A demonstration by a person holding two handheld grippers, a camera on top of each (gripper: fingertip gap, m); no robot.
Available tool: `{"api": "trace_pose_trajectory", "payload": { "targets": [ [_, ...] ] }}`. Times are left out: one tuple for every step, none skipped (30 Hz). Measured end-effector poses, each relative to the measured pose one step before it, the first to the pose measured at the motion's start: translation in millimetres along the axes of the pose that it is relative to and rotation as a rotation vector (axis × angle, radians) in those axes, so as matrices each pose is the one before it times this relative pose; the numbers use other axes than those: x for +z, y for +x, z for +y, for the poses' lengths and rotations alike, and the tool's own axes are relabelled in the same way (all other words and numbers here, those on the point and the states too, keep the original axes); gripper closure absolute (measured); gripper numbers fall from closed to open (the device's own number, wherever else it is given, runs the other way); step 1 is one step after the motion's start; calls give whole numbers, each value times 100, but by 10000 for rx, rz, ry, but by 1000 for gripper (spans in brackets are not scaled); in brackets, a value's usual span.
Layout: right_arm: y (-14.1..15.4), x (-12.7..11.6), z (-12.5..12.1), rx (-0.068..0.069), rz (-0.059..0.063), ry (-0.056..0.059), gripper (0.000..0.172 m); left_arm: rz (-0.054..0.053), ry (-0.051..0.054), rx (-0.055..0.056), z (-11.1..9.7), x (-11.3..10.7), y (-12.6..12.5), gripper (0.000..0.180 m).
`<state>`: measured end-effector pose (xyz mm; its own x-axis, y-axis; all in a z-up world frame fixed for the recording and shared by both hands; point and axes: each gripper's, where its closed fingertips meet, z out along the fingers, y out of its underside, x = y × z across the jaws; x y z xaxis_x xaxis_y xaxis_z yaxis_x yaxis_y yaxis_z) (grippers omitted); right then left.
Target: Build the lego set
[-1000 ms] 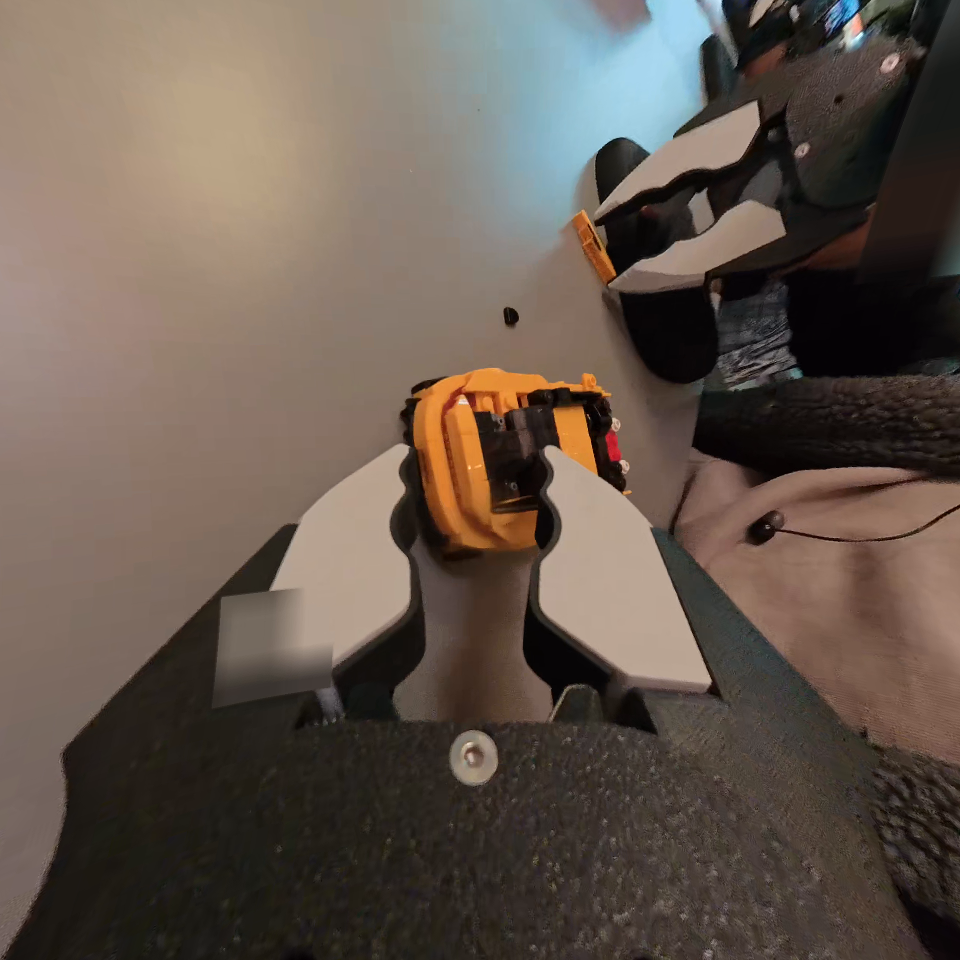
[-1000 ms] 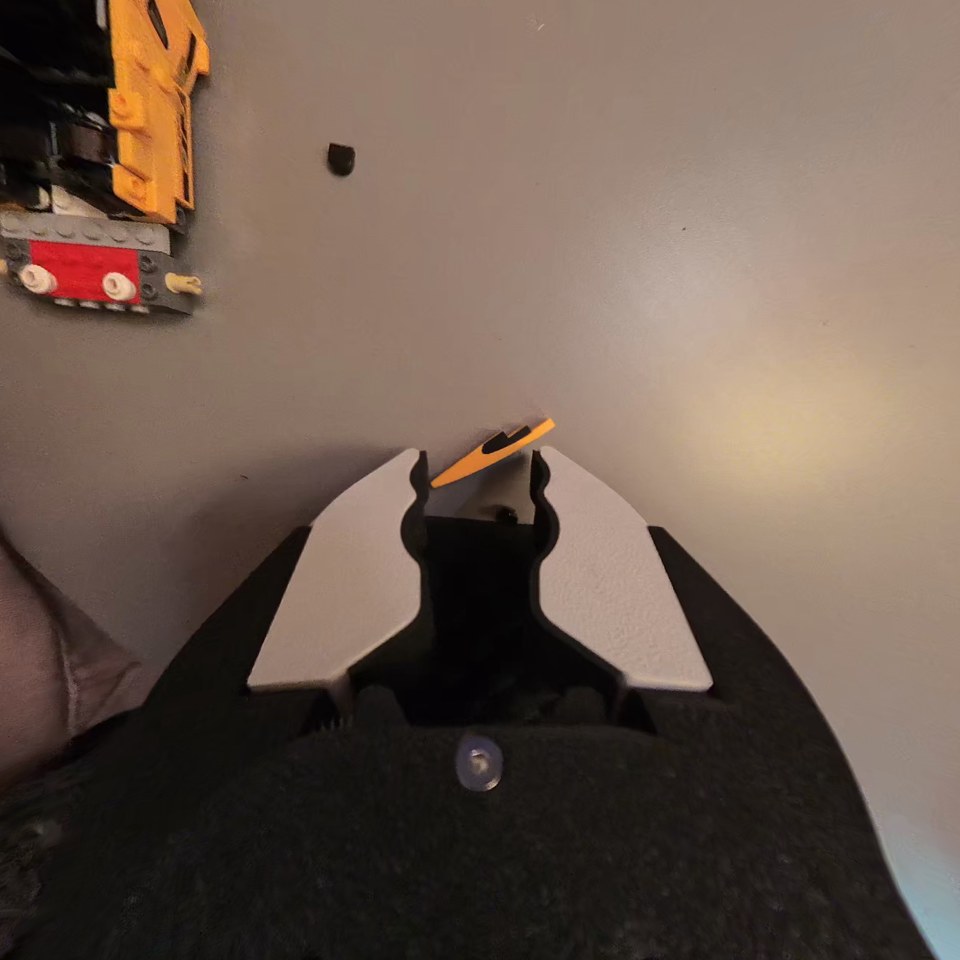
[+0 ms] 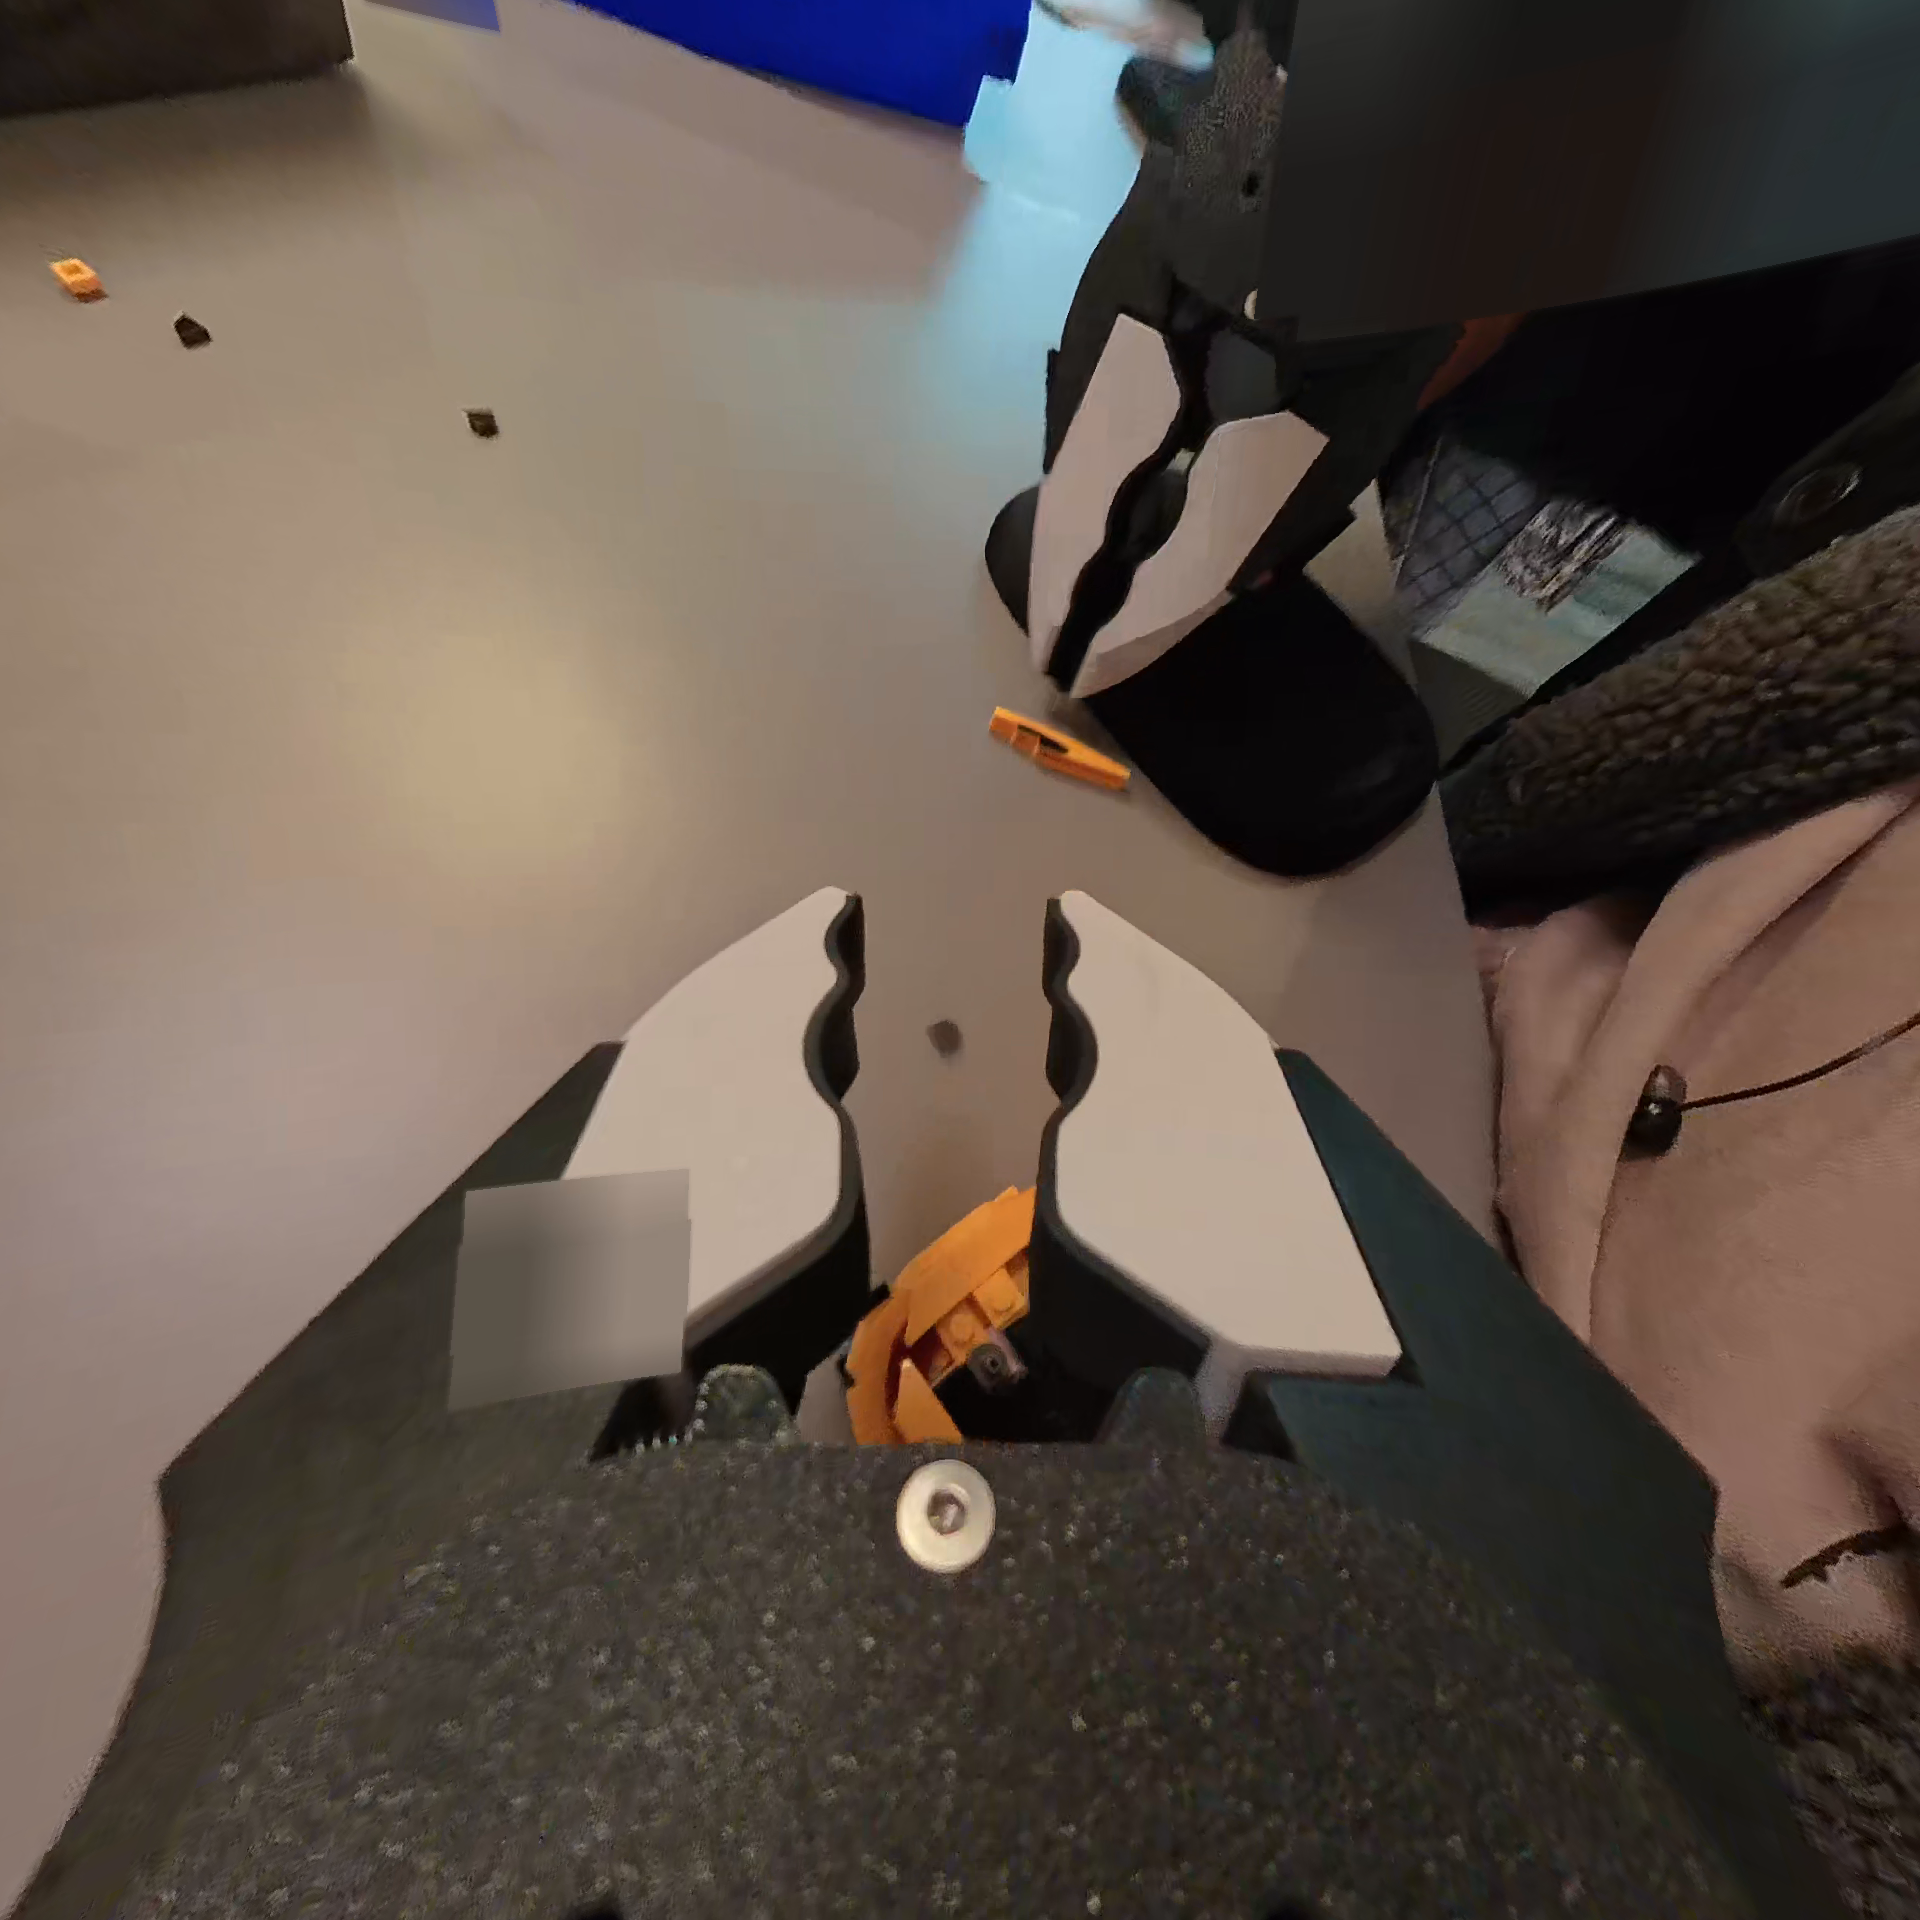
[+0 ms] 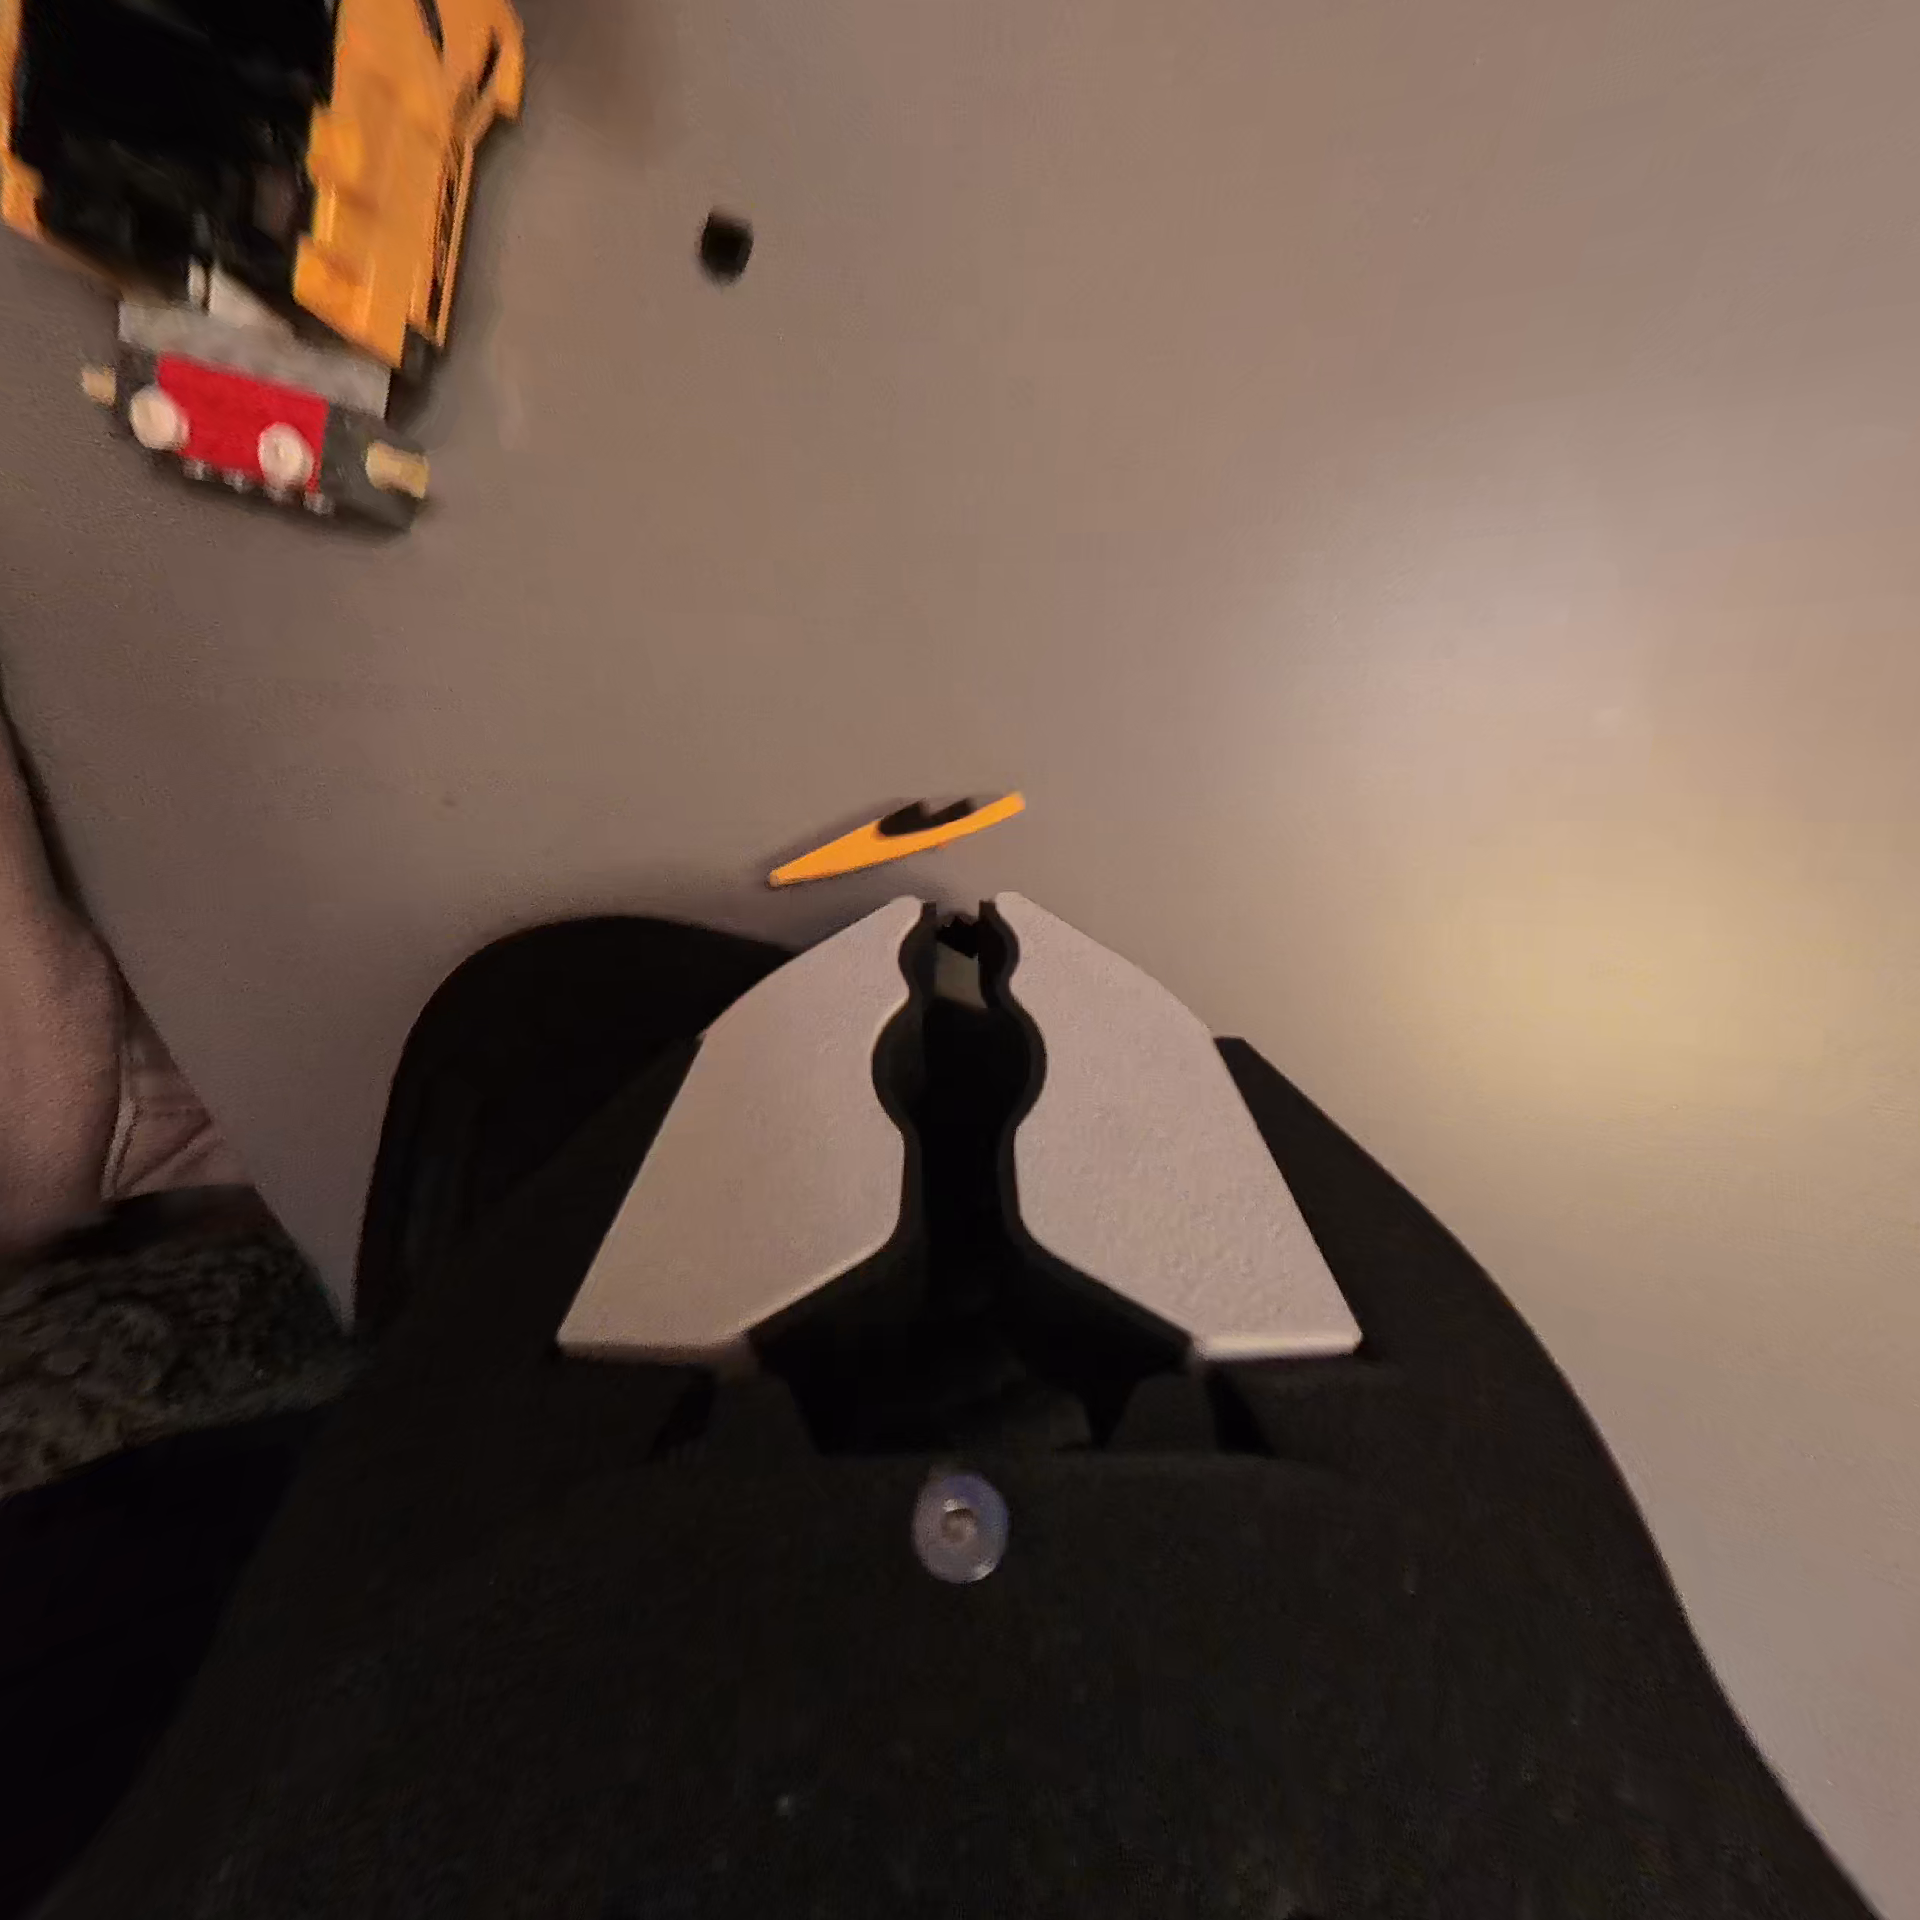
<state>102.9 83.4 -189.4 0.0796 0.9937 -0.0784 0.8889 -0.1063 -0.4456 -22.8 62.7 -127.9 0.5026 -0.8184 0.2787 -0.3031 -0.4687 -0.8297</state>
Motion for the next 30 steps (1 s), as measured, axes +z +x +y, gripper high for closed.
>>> {"api": "trace_pose_trajectory", "payload": {
  "targets": [
    [590,-564,-852,-32,364,724,164,81,228,-48,-359,23,82,149],
    [333,-614,-1216,-149,237,906,164,41,231,-16,-396,36,78,150],
    [569,-656,-1560,-274,466,1123,164,19,248,1,-455,45,69,151],
    [756,-523,-1457,-415,588,1020,164,25,225,-9,-479,74,129,152],
    [952,-402,-1362,-510,731,975,164,49,205,-16,-515,86,184,153],
    [957,-331,-1404,-497,747,1012,164,64,218,-4,-564,95,233,153],
    [1000,-344,-1537,-429,783,1150,164,37,233,17,-614,88,236,153],
    [1078,-293,-1354,-360,811,1035,164,17,226,33,-603,88,208,153],
    [968,-142,-912,-306,696,742,164,4,183,23,-528,96,189,152],
    [722,48,-478,-73,506,426,164,-1,169,18,-449,88,167,152],
    [247,198,-213,190,125,200,160,-11,183,18,-418,75,152,152],
    [-192,337,10,417,-216,25,149,-5,169,6,-332,84,156,151],
    [-473,278,58,417,-416,14,147,-5,103,-5,-205,93,135,151],
    [-459,182,-105,267,-369,171,146,-42,47,2,-78,95,79,151],
    [-287,124,-5,106,-201,94,146,-69,24,36,-25,101,45,151],
    [-349,96,78,22,-226,14,144,-78,22,55,14,108,10,151],
    [-302,47,109,67,-204,-38,143,-68,26,40,26,92,6,151],
    [-403,14,65,80,-281,-8,142,-50,15,13,49,92,-23,151],
    [-304,-5,68,53,-234,-13,141,-51,17,5,78,73,-79,151],
    [-241,38,74,76,-220,-15,139,-69,11,-4,96,60,-178,151],
    [-96,52,-52,175,-157,73,134,-78,-3,-21,146,59,-247,151],
    [10,35,-143,176,-142,146,132,-60,5,-44,136,49,-255,151],
    [-4,64,-102,114,-176,112,132,-7,32,-73,98,57,-185,151],
    [105,88,-58,27,-92,77,129,49,37,-96,77,62,-102,151],
    [78,89,-106,0,-76,112,129,21,-2,-114,72,77,-127,151],
    [-20,116,-144,128,-131,117,129,-34,-23,-83,23,80,-201,151],
    [-156,163,-126,219,-198,66,129,-47,-11,-67,-105,71,-248,151],
    [-217,210,-163,160,-177,63,129,-24,10,-153,-243,51,-314,151],
    [-299,244,-216,22,-161,84,129,78,78,-285,-402,56,-323,151],
    [-310,279,-248,-46,-133,74,129,287,153,-487,-509,105,-178,150]
  ]
}}
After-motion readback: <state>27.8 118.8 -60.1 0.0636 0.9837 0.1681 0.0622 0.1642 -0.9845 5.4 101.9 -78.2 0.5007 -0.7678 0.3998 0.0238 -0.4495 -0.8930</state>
